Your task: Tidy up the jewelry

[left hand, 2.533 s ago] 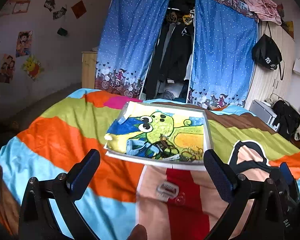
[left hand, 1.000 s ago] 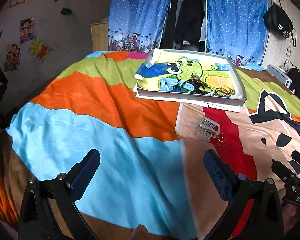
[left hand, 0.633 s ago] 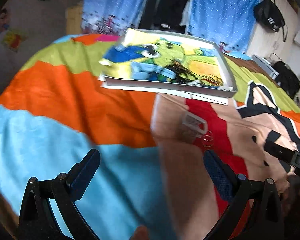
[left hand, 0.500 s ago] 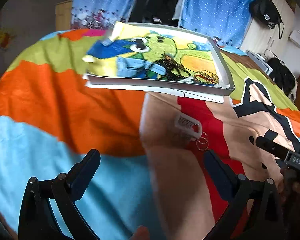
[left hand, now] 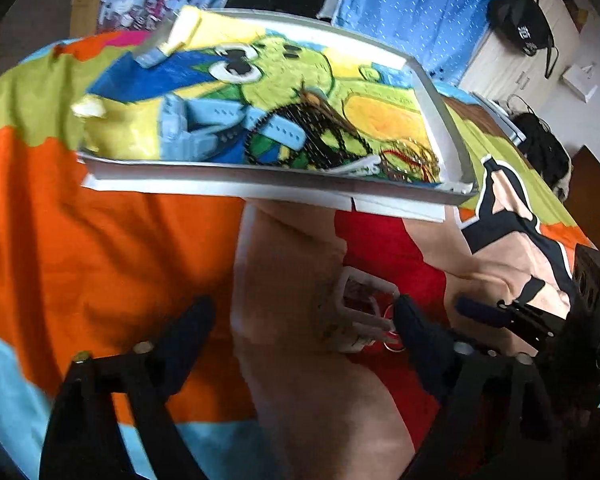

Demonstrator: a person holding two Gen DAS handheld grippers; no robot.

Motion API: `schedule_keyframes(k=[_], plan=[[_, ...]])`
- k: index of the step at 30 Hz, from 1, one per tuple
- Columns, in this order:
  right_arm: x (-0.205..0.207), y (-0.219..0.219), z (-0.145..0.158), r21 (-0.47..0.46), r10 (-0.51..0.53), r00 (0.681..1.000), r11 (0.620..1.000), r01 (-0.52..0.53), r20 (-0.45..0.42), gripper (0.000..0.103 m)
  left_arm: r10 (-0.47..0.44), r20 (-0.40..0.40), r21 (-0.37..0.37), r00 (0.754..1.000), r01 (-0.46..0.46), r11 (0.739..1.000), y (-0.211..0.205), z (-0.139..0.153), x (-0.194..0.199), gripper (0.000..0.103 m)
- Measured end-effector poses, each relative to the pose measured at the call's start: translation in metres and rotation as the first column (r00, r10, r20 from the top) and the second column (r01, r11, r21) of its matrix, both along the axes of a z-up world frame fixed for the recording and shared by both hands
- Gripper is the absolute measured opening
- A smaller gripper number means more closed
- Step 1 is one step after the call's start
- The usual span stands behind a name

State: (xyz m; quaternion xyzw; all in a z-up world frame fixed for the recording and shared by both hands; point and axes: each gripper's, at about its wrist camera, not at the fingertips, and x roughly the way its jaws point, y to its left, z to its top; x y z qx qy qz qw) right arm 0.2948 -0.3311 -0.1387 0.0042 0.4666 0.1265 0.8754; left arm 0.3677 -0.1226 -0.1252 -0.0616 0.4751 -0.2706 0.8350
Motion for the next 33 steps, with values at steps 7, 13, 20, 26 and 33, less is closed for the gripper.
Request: schedule_keyframes(k=[7, 13, 20, 26, 33], plan=[[0.006, 0.012, -0.011, -0.006, 0.039, 0.999, 0.999, -0.040, -0.025, 0.040, -0.085, -0.036, -0.026, 0.996, 0.084, 0.996, -0.013, -0.013, 0.010, 0.054], [0.011, 0.019, -0.017, -0.018, 0.048, 0.998, 0.999, -0.049, -0.027, 0.035, -0.094, -0.083, -0.038, 0.992, 0.091, 0.995, -0.022, -0.022, 0.023, 0.028], [0.016, 0.029, -0.026, -0.057, 0.074, 0.996, 0.995, -0.076, -0.040, 0.035, -0.092, -0.101, -0.054, 0.991, 0.087, 0.995, -0.022, -0.022, 0.028, 0.012], [0.027, 0.042, -0.039, -0.098, 0.096, 0.993, 0.990, -0.102, -0.063, 0.033, -0.059, -0.102, -0.044, 0.993, 0.055, 0.997, -0.018, -0.019, 0.024, 0.007], [0.028, 0.041, -0.042, -0.059, 0.093, 0.990, 0.993, -0.100, -0.106, 0.009, -0.033, -0.089, -0.010, 0.996, 0.032, 0.999, -0.016, -0.015, 0.013, 0.005]])
